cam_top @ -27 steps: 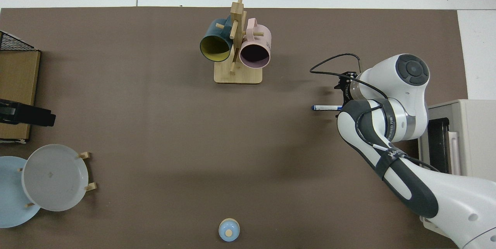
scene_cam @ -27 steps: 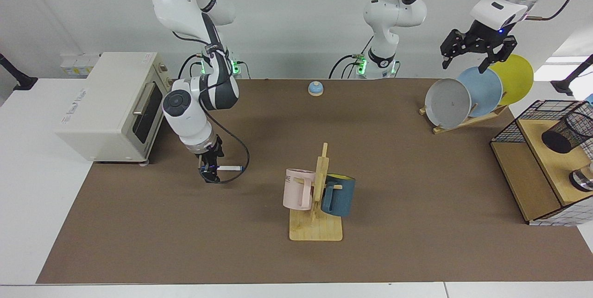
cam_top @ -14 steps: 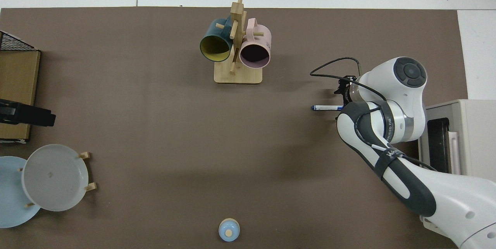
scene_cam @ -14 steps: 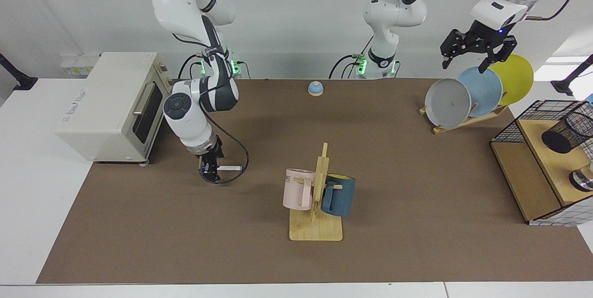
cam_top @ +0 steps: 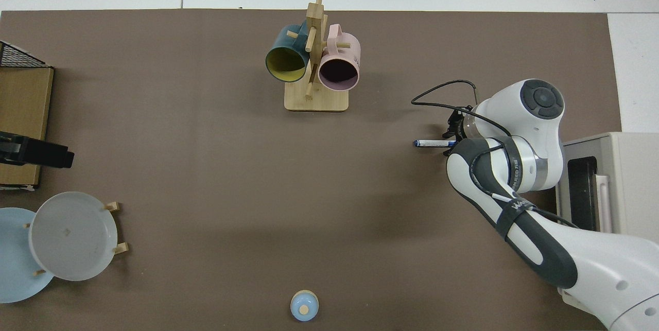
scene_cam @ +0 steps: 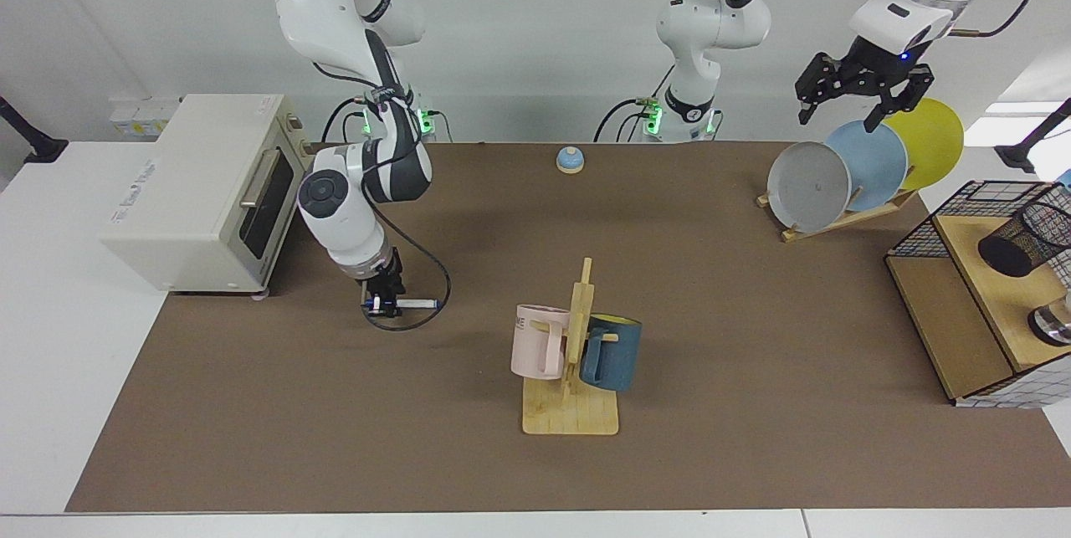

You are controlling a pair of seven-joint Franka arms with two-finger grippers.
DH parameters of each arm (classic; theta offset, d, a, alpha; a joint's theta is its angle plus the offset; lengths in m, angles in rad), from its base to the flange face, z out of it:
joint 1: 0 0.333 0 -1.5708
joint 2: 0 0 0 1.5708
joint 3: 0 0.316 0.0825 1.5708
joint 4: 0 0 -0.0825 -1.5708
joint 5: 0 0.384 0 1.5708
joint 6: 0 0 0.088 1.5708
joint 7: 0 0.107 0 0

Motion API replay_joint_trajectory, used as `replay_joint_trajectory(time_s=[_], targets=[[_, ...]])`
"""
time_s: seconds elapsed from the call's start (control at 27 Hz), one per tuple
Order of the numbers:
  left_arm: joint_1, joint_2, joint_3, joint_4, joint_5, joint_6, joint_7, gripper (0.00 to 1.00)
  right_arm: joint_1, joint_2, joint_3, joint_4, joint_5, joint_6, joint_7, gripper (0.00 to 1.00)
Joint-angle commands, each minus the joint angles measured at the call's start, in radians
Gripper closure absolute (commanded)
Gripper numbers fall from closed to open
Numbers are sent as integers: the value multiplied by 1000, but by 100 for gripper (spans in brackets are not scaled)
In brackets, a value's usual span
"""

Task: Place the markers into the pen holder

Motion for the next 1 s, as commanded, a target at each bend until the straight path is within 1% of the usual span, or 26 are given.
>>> replay_joint_trajectory(time_s=[0.0,0.18,0.41,0.59,0.78,0.96], targets=[[-1,-9,-1,2,12,-15,-5,0,-11,-13,7,-24,-9,31,1,84],[-1,-9,-1,2,12,-15,-5,0,-11,-13,5,-24,-9,30,1,100],[1,-9,-1,2,12,-15,-5,0,-10,-25,5,-19,-9,22,3,100],[1,-9,-1,2,12,-15,-5,0,-4,-77,5,-14,-11,-13,-8,100],[-2,-9,-2,2,11,-15,-5,0,-2,-117,5,30,-11,-100,-43,100],[-7,-9,-2,2,11,-17,-5,0,1,-146,5,126,-12,-241,-43,100]])
